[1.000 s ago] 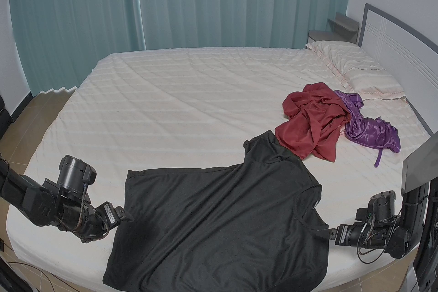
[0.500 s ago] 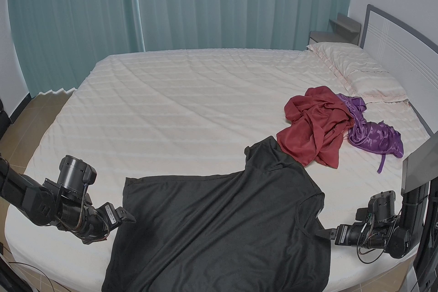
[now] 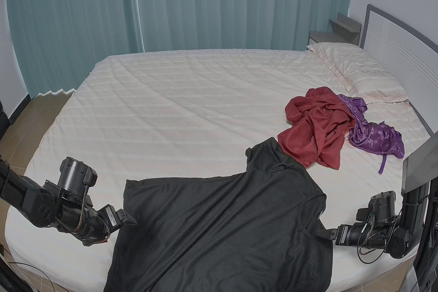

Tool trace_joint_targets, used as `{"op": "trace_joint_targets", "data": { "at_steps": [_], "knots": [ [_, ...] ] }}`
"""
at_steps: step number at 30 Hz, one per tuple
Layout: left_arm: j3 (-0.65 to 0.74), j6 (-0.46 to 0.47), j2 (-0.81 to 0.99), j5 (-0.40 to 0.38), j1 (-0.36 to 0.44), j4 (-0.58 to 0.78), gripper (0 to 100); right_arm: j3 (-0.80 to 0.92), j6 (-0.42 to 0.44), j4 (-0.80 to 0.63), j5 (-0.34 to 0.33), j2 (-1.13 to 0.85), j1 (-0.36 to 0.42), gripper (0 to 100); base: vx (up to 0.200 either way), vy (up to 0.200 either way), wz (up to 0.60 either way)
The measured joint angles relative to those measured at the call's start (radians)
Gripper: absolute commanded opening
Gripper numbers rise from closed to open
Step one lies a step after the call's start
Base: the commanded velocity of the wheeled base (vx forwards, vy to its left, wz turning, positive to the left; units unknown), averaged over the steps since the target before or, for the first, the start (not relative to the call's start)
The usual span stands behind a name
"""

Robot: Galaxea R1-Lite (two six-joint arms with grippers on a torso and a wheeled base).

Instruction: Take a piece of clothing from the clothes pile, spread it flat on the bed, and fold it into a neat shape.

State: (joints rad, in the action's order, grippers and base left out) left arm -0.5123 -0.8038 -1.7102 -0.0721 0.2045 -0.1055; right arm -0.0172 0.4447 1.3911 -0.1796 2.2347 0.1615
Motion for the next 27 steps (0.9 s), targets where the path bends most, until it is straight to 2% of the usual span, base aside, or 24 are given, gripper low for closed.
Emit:
{"op": "trace_joint_targets", "data": {
  "at_steps": [12,15,20,27],
  "knots": [
    [-0.012,-0.007,-0.019,0.001,-0.001,-0.019,100,0.0,0.003,0.019,0.0,-0.001,0.004,100,0.0,0.017,0.0],
    [-0.041,-0.01,-0.048,0.004,0.0,-0.063,100,0.0,0.007,0.03,0.0,-0.004,0.006,100,0.0,0.0,0.0],
    [-0.142,-0.019,-0.136,0.009,0.0,-0.117,100,0.0,0.011,0.036,0.0,-0.006,0.011,100,0.0,0.0,0.0],
    [-0.367,-0.039,-0.299,0.025,-0.002,-0.137,100,0.0,0.014,0.034,0.0,-0.009,0.014,100,0.0,0.0,0.0]
  ]
}}
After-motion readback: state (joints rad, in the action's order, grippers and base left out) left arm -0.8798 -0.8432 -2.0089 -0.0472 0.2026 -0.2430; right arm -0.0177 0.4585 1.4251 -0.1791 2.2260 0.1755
